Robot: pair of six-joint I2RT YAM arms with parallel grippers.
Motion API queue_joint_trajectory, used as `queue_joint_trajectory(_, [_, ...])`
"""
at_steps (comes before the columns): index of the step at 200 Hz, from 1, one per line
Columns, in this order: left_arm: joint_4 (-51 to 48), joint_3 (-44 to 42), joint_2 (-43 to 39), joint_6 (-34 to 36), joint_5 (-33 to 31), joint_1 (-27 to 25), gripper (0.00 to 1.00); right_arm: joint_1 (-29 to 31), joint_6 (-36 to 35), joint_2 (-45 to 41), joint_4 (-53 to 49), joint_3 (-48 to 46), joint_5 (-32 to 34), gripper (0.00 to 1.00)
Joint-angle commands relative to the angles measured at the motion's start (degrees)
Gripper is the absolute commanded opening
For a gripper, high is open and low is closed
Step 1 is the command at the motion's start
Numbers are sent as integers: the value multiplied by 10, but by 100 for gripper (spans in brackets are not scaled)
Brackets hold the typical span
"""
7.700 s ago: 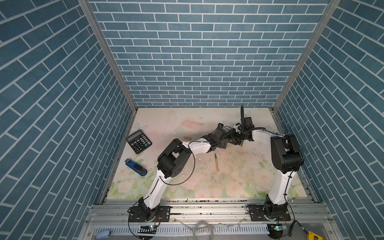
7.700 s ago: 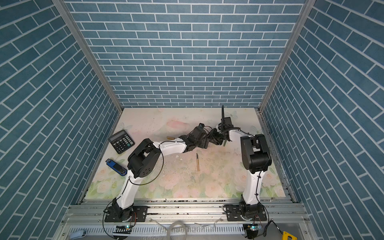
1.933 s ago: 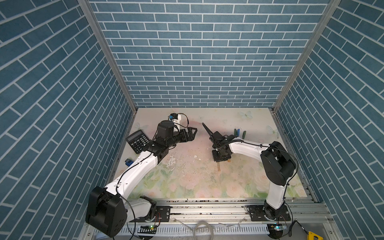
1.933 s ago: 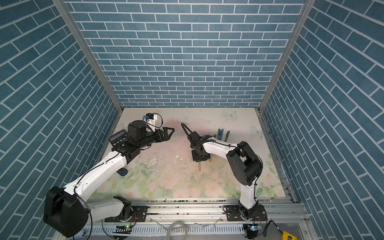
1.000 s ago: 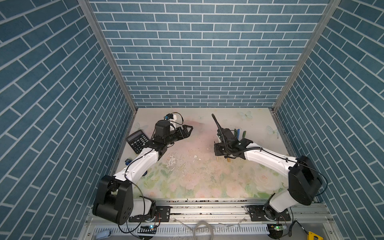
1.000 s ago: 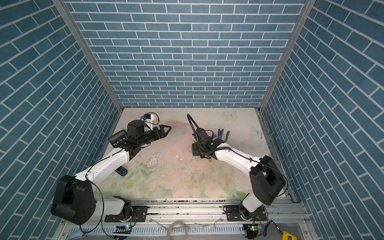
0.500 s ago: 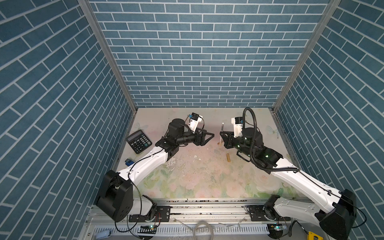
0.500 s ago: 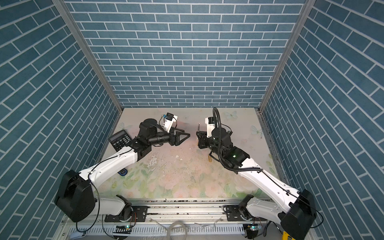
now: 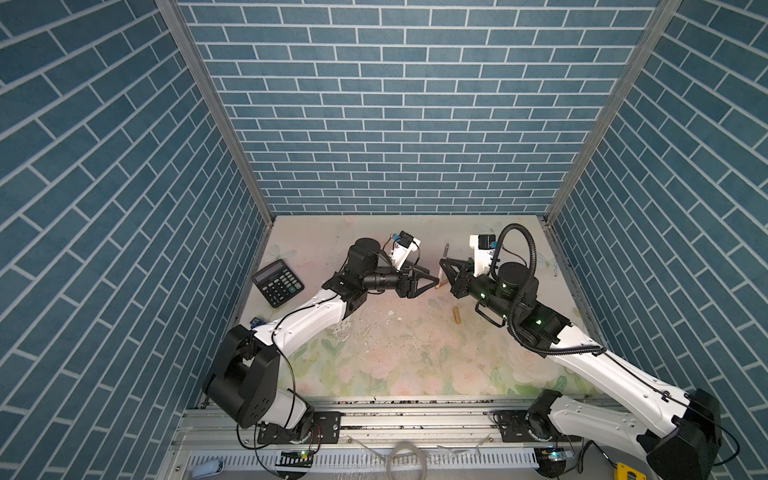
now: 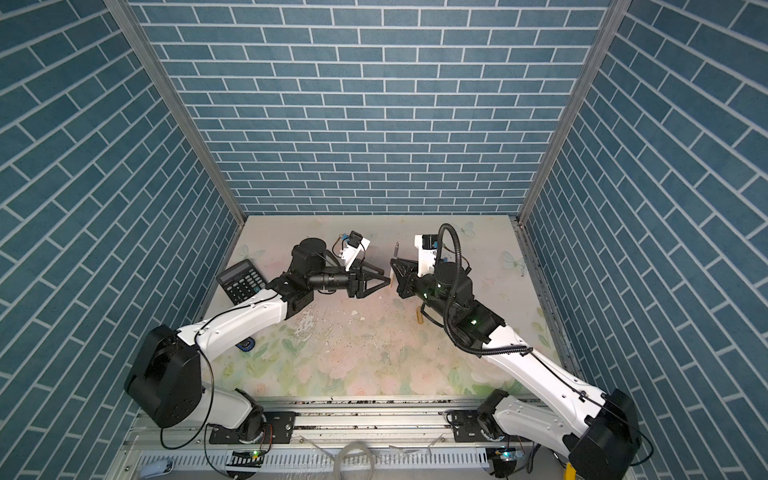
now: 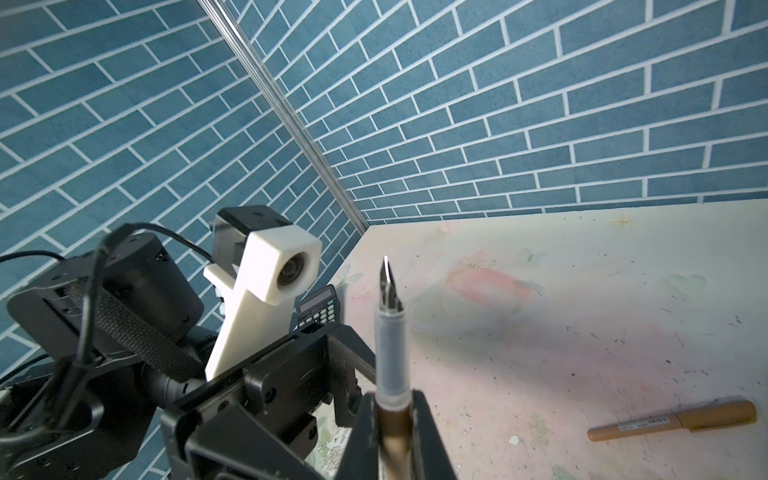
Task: Insert the pens into the pen caps
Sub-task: 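Close the left gripper on the upright fountain pen beside the right gripper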
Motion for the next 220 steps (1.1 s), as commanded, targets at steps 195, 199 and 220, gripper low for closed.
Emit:
queue_joint_trajectory(195, [36,-2,9,-30,31,-3,20,-2,67,51,92,-22,-55,4])
queue_joint_trajectory(199, [38,-3,7,-32,29,-3,19,-2,67,52,92,-22,-56,4])
queue_joint_trajectory(220, [54,-8,2,-45,26,-2,17,0,70,56,92,-23,-59,4])
